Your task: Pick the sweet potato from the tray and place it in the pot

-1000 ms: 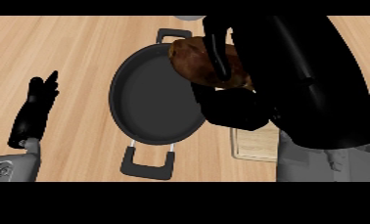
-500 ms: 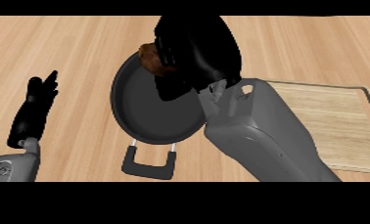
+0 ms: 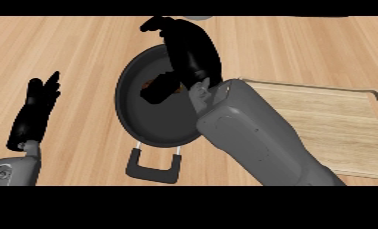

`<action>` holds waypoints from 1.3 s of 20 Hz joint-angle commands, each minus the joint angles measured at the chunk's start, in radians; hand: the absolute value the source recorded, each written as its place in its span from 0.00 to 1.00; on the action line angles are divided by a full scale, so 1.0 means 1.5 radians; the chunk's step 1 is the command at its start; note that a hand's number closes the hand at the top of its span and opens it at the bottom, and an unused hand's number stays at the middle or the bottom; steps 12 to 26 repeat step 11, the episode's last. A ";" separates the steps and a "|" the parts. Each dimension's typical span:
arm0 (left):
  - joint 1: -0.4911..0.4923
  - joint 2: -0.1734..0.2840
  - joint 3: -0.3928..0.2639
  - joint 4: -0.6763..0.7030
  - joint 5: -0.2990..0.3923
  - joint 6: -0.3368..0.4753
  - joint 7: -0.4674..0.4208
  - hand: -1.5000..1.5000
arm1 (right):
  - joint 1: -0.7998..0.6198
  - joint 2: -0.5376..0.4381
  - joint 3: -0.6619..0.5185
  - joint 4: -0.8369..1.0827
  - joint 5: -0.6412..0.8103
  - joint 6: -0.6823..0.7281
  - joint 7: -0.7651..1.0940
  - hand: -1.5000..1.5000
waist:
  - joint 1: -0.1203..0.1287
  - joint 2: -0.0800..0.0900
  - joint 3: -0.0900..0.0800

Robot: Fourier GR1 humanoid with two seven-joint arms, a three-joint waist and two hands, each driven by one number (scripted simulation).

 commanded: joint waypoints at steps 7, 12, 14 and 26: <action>0.031 -0.007 0.006 -0.002 -0.005 0.002 -0.025 0.50 | 0.045 0.000 -0.090 -0.023 -0.044 -0.234 -0.090 0.00 | -0.015 -0.003 0.000; -0.006 -0.003 0.021 0.019 -0.006 0.008 -0.005 0.50 | 0.098 -0.043 -0.149 -0.076 -0.071 -0.228 -0.130 0.00 | -0.025 -0.003 0.000; -0.006 -0.003 0.021 0.019 -0.006 0.008 -0.005 0.50 | 0.098 -0.043 -0.149 -0.076 -0.071 -0.228 -0.130 0.00 | -0.025 -0.003 0.000; -0.006 -0.003 0.021 0.019 -0.006 0.008 -0.005 0.50 | 0.098 -0.043 -0.149 -0.076 -0.071 -0.228 -0.130 0.00 | -0.025 -0.003 0.000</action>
